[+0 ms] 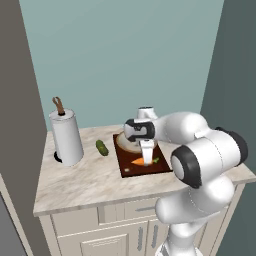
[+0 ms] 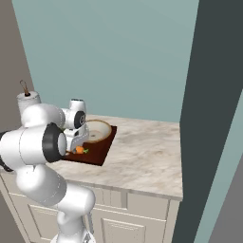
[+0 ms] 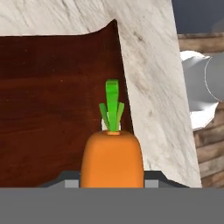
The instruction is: Place the two vegetables and bowl onto the tray for setting up a vegetable dip station.
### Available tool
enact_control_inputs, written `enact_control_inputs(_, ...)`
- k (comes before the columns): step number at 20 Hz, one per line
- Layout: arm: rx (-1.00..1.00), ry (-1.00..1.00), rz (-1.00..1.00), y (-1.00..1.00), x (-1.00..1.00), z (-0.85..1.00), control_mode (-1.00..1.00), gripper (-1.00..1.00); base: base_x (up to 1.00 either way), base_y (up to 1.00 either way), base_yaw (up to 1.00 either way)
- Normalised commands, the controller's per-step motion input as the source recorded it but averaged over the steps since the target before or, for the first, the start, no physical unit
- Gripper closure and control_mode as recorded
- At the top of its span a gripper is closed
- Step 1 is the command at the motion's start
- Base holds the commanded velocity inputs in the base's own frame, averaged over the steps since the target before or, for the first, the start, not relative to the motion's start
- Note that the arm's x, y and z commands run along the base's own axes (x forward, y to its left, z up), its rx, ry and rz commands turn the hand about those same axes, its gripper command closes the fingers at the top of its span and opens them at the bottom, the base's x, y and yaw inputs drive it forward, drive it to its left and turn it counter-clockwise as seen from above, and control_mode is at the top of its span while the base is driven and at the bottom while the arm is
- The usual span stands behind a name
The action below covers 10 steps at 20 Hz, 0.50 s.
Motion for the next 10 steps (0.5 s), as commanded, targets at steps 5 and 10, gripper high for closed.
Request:
enact_control_inputs(5, 0.0, -0.08, 0.0, 0.0, 0.01, -0.13, -1.0, 1.0, 0.0, 0.0, 0.0)
enact_control_inputs(10, 0.0, 0.0, 0.0, 0.0, 0.01, -0.1, -1.0, 1.0, 0.0, 0.0, 0.0)
